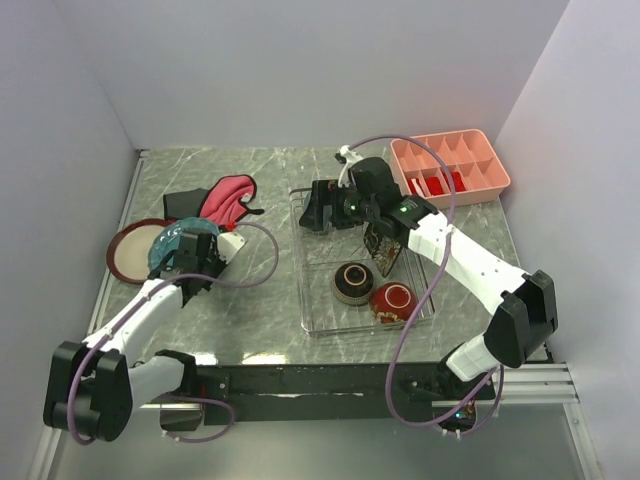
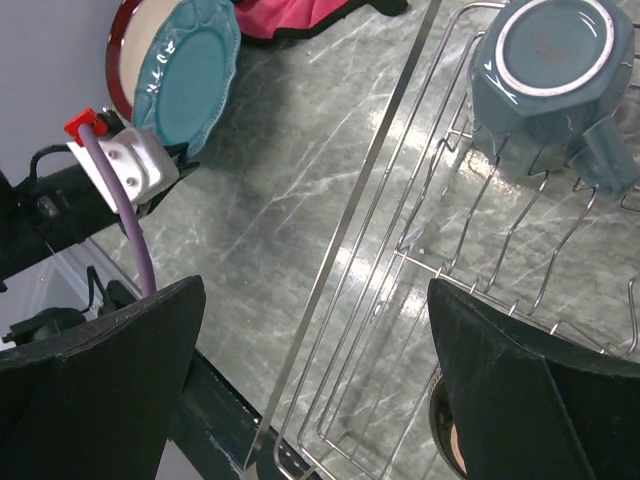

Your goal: Load the mixed dishes into the dish rack

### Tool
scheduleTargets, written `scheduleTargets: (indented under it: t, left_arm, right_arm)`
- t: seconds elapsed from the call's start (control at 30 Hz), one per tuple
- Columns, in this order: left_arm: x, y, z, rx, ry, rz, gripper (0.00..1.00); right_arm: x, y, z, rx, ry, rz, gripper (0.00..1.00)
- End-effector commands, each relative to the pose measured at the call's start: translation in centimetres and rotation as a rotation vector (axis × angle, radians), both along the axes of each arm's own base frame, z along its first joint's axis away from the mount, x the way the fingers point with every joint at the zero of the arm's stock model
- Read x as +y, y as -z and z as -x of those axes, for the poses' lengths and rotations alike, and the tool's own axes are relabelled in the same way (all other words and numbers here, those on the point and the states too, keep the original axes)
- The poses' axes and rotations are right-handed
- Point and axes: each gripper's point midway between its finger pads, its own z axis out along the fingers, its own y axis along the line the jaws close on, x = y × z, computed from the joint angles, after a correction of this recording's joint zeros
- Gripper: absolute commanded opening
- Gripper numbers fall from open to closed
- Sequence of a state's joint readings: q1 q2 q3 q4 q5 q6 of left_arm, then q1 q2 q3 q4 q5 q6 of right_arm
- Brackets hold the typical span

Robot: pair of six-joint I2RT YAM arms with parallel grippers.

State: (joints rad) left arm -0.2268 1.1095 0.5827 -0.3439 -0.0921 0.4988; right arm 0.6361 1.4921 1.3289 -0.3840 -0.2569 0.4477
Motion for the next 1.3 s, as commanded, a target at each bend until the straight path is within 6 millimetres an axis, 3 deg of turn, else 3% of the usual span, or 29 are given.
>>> scheduleTargets:
  t: [0.0,0.17,0.23,0.43,0.47,0.5,0.53,0.57,0.6,0.63,0.67,0.7,0.73,0.77,1.0,1.03,1.07,1.1,1.13,1.17,1.23,1.27]
  left_arm:
    - [-2.1,2.0,3.7,0.122,0.025,0.117,0.01]
    - [-1.7,-2.2,3.3,-0.033,0.06,0.107,0.01]
    - [-1.4,-3.5,4.1,-0.061,0.076,0.099,0.01]
    - [-0.7,-4.6,5.6,-0.134,0.134,0.058,0.01]
    - [-0.6,-4.8,5.8,-0.165,0.14,0.058,0.01]
    - [-0.6,-5.0,5.9,-0.18,0.147,0.054,0.01]
    - [-0.5,-5.2,5.9,-0.198,0.155,0.046,0.01]
    - [-0.4,-5.4,6.2,-0.221,0.164,0.041,0.01]
    - [-0.3,-5.6,6.3,-0.23,0.173,0.034,0.01]
    - [-0.2,-5.6,6.5,-0.242,0.188,0.018,0.01]
    - [-0.1,-5.9,6.8,-0.267,0.195,0.016,0.01]
    - [0.0,-6.2,6.9,-0.29,0.2,0.012,0.01]
    - [0.0,-6.3,7.0,-0.307,0.21,0.003,0.01]
    - [0.1,-6.4,7.2,-0.337,0.215,0.0,0.01]
    - [0.7,-7.0,7.0,-0.386,0.172,0.0,0.01]
    - [0.7,-7.0,7.1,-0.386,0.172,0.002,0.01]
    - [0.6,-7.3,7.1,-0.398,0.174,0.003,0.01]
    - [0.6,-7.3,7.2,-0.402,0.181,0.005,0.01]
    - [0.5,-7.4,7.3,-0.407,0.191,0.003,0.01]
    - [0.5,-7.8,7.3,-0.426,0.193,0.004,0.01]
    - [0.4,-8.0,7.2,-0.438,0.193,0.008,0.01]
    - [0.4,-7.9,7.2,-0.432,0.195,0.007,0.01]
  right_arm:
    - [0.4,-3.2,0.2,-0.102,-0.009,-0.038,1.0]
    - [0.2,-3.9,0.3,-0.131,-0.007,-0.039,1.0]
    - [0.6,-3.7,0.6,-0.116,-0.021,-0.059,1.0]
    - [5.4,-2.3,1.5,0.048,-0.134,-0.172,1.0]
    - [6.5,-0.9,1.0,0.092,-0.147,-0.164,1.0]
    - [7.4,-2.5,0.4,0.09,-0.145,-0.193,1.0]
    - [8.2,-2.5,-0.1,0.103,-0.143,-0.199,1.0]
    - [9.2,-1.1,-0.9,0.137,-0.143,-0.189,1.0]
    - [10.2,-2.6,-1.6,0.118,-0.15,-0.211,1.0]
    - [10.8,-2.5,-2.0,0.123,-0.149,-0.212,1.0]
    - [11.8,-1.0,-2.5,0.153,-0.147,-0.197,1.0]
    - [12.6,-1.9,-2.8,0.143,-0.161,-0.218,1.0]
    - [13.1,-1.5,-3.1,0.156,-0.16,-0.219,1.0]
    - [14.1,0.0,-3.0,0.188,-0.168,-0.21,1.0]
    - [19.3,1.5,0.7,0.325,-0.289,-0.281,0.96]
    - [19.9,2.8,1.0,0.358,-0.302,-0.277,0.95]
    - [20.4,2.5,0.6,0.359,-0.301,-0.292,0.95]
    - [20.8,2.8,0.5,0.391,-0.284,-0.298,0.93]
    - [21.3,4.5,0.2,0.423,-0.268,-0.282,0.91]
    - [21.8,4.2,-0.1,0.419,-0.257,-0.287,0.86]
    - [22.3,6.2,0.0,0.494,-0.202,-0.259,0.7]
    - [22.5,6.4,0.0,0.509,-0.187,-0.257,0.68]
